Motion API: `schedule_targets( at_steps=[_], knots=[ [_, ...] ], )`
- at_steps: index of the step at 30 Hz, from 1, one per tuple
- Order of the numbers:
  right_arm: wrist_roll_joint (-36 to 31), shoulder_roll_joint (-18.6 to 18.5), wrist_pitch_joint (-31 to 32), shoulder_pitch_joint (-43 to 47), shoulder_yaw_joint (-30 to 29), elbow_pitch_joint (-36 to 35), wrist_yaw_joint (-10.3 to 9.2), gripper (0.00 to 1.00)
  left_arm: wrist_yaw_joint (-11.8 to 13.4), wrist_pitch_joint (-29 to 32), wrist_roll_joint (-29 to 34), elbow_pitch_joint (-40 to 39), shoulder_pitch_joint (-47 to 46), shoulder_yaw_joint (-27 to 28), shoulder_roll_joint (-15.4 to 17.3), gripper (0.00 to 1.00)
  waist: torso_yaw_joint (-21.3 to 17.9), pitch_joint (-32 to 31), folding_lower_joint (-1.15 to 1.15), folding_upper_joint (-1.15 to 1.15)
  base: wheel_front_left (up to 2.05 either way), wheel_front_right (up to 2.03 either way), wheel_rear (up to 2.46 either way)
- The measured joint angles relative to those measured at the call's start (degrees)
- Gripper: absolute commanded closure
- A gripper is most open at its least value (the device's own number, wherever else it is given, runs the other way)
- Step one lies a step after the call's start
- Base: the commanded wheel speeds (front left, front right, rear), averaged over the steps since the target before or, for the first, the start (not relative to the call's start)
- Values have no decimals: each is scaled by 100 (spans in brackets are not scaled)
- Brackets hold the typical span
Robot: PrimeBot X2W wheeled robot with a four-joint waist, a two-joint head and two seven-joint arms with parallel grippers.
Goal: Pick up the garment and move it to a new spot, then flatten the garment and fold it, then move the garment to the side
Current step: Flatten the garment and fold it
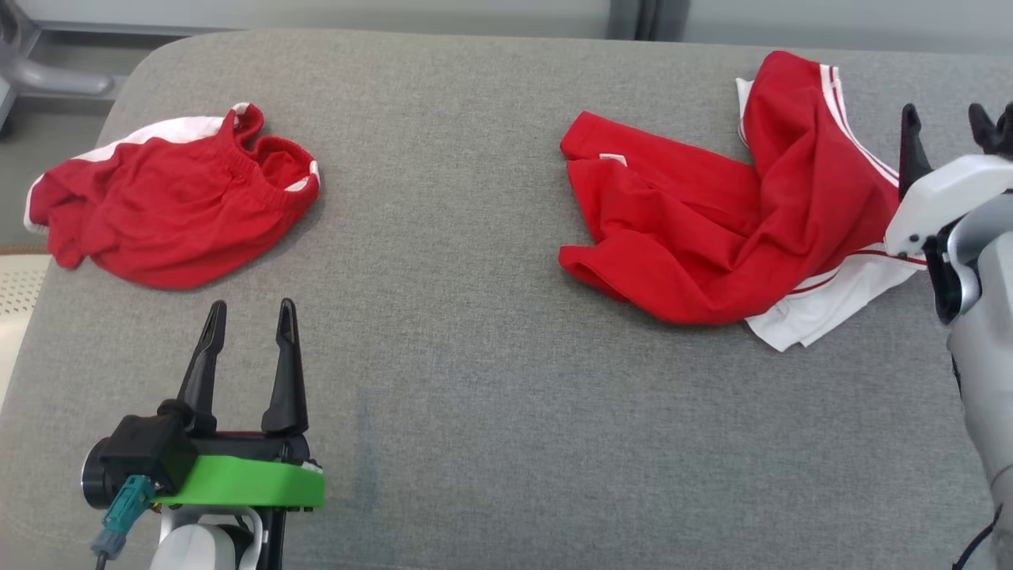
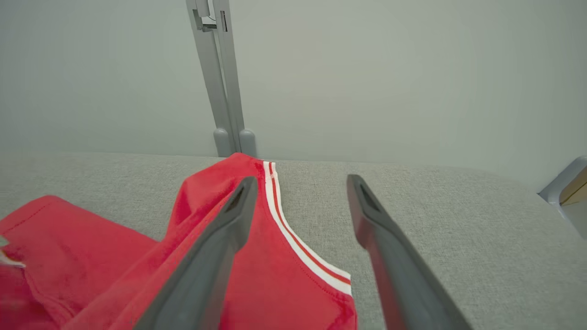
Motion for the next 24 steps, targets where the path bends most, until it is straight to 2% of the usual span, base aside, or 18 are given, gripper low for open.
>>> schedule_targets(
  at_steps=[5,11,16,20,24],
  knots=[
    [219,16,359,848,-169,-367,0,0,0,-1,4,-8,115,13,3,0,-207,-202,0,0,0,0,0],
    [546,375,706,1738,-500,-962,0,0,0,0,-4,-70,146,5,-3,0,-320,-328,0,0,0,0,0],
    [532,730,1102,1914,-581,-1276,0,0,0,-1,-4,-73,147,1,-2,0,-274,-240,0,0,0,0,0],
    [312,920,1361,1911,-790,-1351,0,0,0,-1,-5,-45,135,-38,0,0,-217,-162,0,0,0,0,0],
    [-244,1029,1744,1896,-1254,-1216,-1,0,0,0,-43,5,107,-124,-1,0,-125,-124,0,0,0,0,0]
  ],
)
